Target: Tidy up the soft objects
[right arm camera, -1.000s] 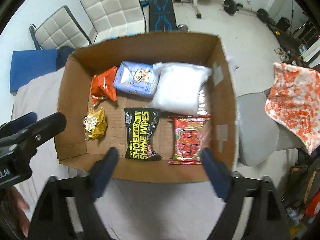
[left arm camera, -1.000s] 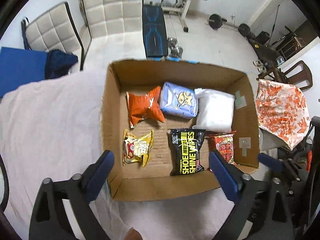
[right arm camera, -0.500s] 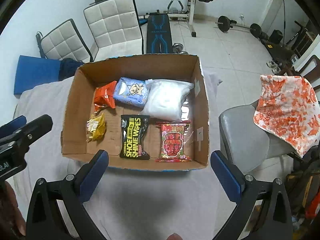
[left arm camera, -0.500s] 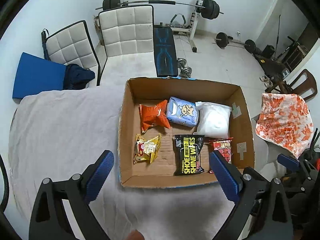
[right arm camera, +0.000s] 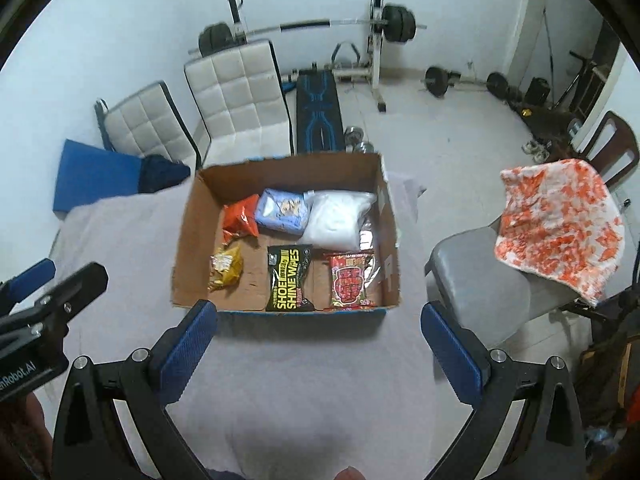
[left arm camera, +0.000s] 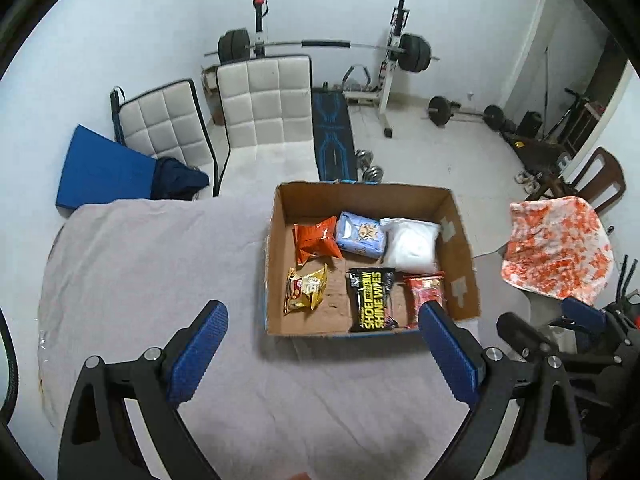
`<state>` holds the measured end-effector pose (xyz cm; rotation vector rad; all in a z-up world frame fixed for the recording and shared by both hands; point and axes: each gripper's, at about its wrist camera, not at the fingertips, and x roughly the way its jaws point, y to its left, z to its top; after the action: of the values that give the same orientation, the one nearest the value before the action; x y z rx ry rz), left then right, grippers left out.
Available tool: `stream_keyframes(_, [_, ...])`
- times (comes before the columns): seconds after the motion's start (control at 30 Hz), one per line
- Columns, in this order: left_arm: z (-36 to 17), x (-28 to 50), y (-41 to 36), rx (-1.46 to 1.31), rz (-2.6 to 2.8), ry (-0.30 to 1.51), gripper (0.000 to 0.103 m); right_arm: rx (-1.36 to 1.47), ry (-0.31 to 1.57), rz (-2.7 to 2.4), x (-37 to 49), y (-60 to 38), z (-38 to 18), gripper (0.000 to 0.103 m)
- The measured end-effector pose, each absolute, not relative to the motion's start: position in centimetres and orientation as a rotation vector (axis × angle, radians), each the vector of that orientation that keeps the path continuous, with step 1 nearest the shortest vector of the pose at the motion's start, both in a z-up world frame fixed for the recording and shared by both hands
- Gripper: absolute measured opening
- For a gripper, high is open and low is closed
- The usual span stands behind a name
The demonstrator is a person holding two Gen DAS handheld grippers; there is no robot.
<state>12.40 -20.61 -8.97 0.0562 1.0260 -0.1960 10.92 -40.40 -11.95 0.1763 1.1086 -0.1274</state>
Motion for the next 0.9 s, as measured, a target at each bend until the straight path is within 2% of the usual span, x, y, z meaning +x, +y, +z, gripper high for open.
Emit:
stream_keyframes(0.2, [-4.6,6.8,-19.3,0.082,-0.198,0.996,0.098,0.16,1.009,-0.156,4.2,-39.3,-5.7,0.103])
stream_keyframes(0.5, [0.0,0.6,-17.4,0.075,-0.208,0.952,0.098,0.151,0.934,-0.153,-4.8,-36.7,0.9,0.103])
stream_keyframes(0.9, [2.2,-2.4,-15.4,0.053,-0.166,0.882,0.098,0.151,0.843,-0.212,-10.5,-35.8,6.1,0.103])
